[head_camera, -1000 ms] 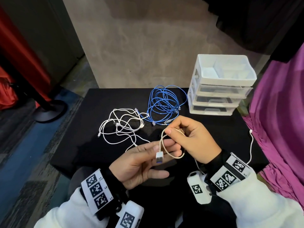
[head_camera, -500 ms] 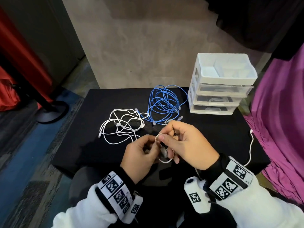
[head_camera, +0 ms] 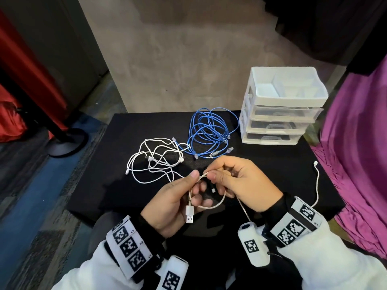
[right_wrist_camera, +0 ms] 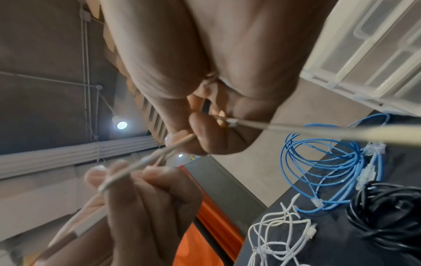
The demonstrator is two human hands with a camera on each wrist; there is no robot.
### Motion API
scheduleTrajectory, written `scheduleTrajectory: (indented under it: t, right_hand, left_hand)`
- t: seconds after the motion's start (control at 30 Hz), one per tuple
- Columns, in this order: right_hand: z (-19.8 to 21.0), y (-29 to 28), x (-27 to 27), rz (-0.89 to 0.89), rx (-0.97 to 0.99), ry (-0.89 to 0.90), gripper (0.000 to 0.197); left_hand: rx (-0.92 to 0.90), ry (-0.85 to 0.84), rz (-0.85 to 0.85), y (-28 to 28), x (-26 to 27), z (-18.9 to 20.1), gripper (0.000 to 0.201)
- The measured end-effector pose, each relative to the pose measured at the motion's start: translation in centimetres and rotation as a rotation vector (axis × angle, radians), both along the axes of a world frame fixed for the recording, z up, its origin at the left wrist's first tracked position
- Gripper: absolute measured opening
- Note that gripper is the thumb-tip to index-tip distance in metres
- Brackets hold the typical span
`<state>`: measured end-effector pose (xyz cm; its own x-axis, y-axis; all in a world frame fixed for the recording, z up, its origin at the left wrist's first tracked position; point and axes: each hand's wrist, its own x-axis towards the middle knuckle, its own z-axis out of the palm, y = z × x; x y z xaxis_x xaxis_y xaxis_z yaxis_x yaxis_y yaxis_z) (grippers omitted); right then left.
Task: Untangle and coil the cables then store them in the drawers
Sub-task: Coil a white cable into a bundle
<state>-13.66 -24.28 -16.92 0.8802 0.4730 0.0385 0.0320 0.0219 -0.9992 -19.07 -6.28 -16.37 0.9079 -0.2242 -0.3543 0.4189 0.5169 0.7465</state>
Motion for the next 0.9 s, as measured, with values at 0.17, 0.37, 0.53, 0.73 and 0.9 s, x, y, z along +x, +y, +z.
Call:
scheduleTrajectory:
  t: [0.17,0.37,0.53,0.73,0.9]
  right_hand:
    - [-0.2,-0.2,0.2,-0.013,-0.023,-0.027,0.01]
    - [-2.0,-0.8,0.5,-0.199,-0.246,-0.218,0.014]
    - [-2.0,-1.7,1.5,-0.401,-0.201,-0.253,0.011]
    - [-3.4,-2.2,1.4,-0.33,-0.36,-0.277,0.014]
    - [-5.2,-0.9,-3.1,0.026,-0.694,-0.384,0.035]
  left_hand:
    - [-0.128,0.024,-0.097,0.5,0.2,0.4,0.027]
    - [-0.23,0.092,-0.029,0.9,0.6,0.7,0.028]
    - [-0.051,0.012,-0.106,0.0,-0.1,1.3,0.028]
    - [-0.145,0.004,0.053,0.8,0.6,2.0,0.031]
    - [-0.167,-0.135,0.254,2.8,2.1,1.2,0.034]
